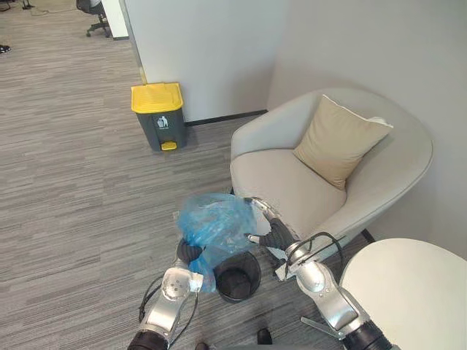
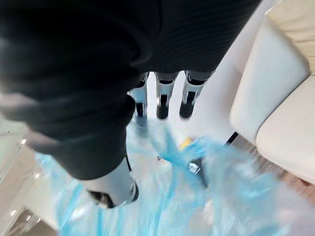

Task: Gather rubbish on tea table into small bin, then transfer packed bag to large trash can.

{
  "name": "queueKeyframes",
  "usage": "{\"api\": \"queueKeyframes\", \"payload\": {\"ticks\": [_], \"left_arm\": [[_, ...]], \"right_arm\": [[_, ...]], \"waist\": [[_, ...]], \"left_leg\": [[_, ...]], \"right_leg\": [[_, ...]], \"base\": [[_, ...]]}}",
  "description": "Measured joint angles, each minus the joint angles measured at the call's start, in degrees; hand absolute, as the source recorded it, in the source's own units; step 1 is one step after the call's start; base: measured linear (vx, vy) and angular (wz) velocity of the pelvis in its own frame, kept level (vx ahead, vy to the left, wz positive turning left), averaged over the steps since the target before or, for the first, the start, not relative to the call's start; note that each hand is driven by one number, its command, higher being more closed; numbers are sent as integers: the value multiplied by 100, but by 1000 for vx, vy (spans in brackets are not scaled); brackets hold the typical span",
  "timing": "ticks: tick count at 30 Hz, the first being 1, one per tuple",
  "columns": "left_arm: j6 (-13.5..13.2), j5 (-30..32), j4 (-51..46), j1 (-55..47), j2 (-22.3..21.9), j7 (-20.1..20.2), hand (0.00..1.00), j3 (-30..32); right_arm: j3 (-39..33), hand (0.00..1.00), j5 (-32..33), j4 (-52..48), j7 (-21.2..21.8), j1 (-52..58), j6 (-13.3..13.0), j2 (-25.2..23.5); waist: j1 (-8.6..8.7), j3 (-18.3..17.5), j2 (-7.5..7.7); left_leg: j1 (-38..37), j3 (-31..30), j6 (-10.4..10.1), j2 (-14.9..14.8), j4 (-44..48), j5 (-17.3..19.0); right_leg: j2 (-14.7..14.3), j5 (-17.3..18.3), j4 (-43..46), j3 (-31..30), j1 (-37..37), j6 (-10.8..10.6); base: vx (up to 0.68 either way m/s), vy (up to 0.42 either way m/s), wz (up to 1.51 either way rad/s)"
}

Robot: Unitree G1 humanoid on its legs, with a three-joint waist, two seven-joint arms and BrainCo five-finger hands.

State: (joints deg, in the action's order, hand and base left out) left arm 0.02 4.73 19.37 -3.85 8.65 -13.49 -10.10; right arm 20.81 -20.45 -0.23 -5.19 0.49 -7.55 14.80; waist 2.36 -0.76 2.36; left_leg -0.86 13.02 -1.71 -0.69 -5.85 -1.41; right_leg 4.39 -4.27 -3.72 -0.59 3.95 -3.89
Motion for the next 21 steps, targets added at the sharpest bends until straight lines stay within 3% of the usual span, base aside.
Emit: {"api": "queueKeyframes", "payload": {"ticks": [8,11,16,21], "left_arm": [[40,-131,1022,-275,-69,7,100,679],[43,-290,1394,-390,-126,25,100,960],[67,-857,2232,-525,-386,203,100,1717],[85,-1118,2642,-523,-534,259,100,2100]], "right_arm": [[-954,0,66,1277,-48,328,186,-603],[-1283,0,429,2031,-41,331,259,-833],[-1826,0,1110,3835,-17,259,599,-1005],[-2093,0,1565,4427,-51,177,732,-1190]], "waist": [[-17,11,-17],[-53,19,-29],[-251,212,-88],[-335,428,0]], "left_leg": [[40,-86,6,19,2,-6],[37,-94,6,20,2,-5],[-26,185,22,37,19,39],[218,676,50,-29,420,289]], "right_leg": [[6,-1,-61,89,-22,0],[10,0,-67,106,-30,-1],[12,-42,-46,-184,32,-34],[7,-113,93,-578,377,-68]], "base": [[3,-13,5],[0,-6,1],[-23,3,-25],[-56,-3,-46]]}}
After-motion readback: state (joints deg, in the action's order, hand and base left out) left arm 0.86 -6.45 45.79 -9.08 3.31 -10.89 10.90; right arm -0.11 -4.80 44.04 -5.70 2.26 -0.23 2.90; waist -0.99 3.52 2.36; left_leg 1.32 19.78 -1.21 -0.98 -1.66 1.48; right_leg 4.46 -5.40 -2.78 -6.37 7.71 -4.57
